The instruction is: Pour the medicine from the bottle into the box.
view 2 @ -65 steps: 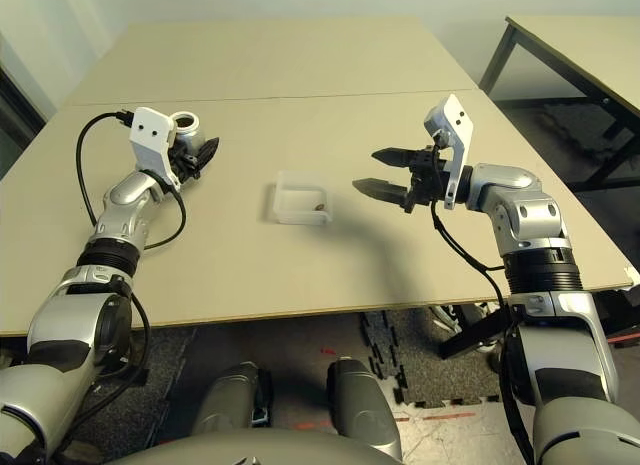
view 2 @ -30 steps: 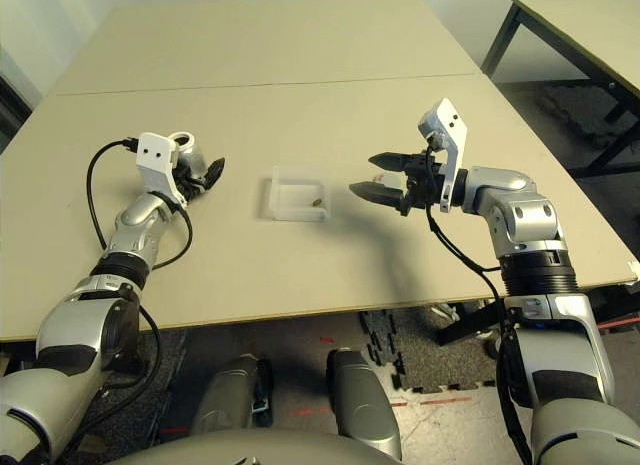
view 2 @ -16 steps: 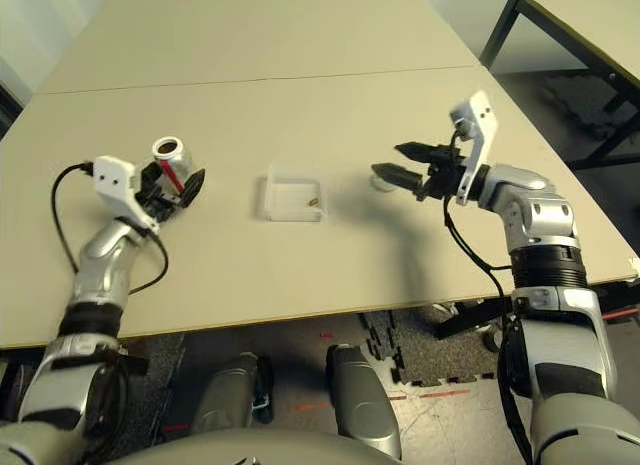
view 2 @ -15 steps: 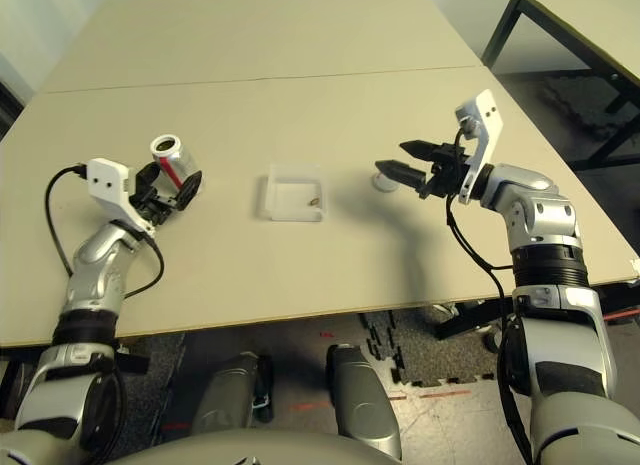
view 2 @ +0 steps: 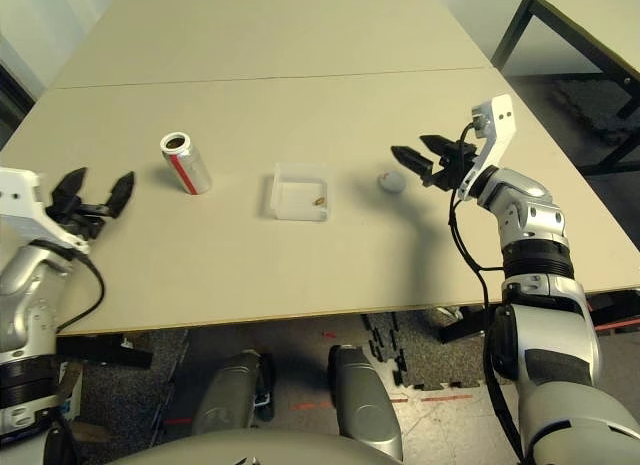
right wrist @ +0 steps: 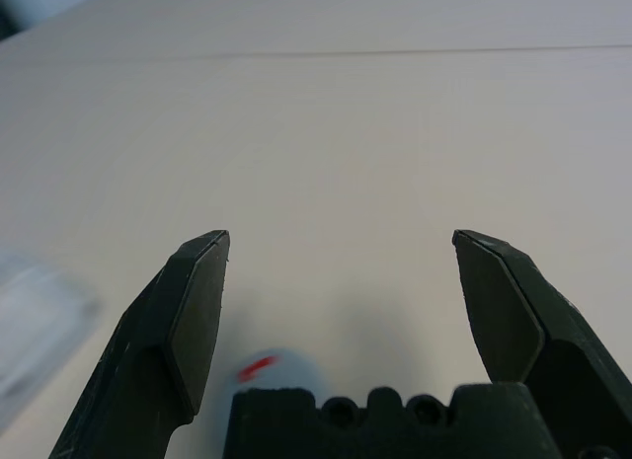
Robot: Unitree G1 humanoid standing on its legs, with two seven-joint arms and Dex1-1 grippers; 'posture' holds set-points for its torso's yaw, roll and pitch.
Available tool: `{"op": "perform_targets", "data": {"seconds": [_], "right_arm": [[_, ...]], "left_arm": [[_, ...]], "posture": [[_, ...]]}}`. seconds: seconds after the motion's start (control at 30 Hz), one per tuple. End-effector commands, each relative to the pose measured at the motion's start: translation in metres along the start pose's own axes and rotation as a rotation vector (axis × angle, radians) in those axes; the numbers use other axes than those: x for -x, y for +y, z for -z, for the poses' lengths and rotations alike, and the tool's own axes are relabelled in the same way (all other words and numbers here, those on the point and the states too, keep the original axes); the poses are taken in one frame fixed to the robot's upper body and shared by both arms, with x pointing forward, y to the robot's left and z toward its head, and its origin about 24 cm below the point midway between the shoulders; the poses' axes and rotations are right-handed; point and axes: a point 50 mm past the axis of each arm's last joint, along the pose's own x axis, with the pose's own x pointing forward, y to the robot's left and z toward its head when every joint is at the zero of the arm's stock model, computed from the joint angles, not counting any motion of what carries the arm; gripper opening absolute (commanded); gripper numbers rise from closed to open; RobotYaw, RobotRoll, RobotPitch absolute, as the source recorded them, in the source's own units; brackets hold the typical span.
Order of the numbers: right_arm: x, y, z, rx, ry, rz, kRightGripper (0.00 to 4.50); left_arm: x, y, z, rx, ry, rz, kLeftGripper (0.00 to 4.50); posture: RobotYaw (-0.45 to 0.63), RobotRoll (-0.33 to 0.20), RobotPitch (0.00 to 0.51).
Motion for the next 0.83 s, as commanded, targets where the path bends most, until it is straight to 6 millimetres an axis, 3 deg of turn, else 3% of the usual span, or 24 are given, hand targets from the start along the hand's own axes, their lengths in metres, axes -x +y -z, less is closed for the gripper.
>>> {"op": "perform_targets", "data": {"seconds": [0.03,0.1,0.2,0.4,0.83], "right_arm": [[0.008,-0.018,0.005,0.098,-0.003,0.205,4.5],[0.016,-0.029,0.006,0.155,-0.024,0.363,4.5],[0.022,-0.035,0.01,0.19,-0.051,0.467,4.5],[0.038,-0.044,0.015,0.237,-0.129,0.663,4.5],[0.035,-0.039,0.028,0.116,-0.151,0.697,4.5]], "left_arm": [[-0.005,0.011,0.005,-0.022,0.016,-0.051,4.49],[-0.014,0.019,0.011,-0.056,0.047,-0.099,4.49],[-0.024,0.025,0.019,-0.057,0.057,-0.12,4.49],[-0.039,0.019,0.019,-0.023,0.023,-0.118,4.49],[-0.028,0.033,0.043,0.009,0.079,-0.243,4.49]], "posture": [[0.03,0.0,0.138],[0.02,0.0,0.138],[0.01,0.0,0.136],[-0.01,0.0,0.125],[-0.05,0.0,0.112]]}}
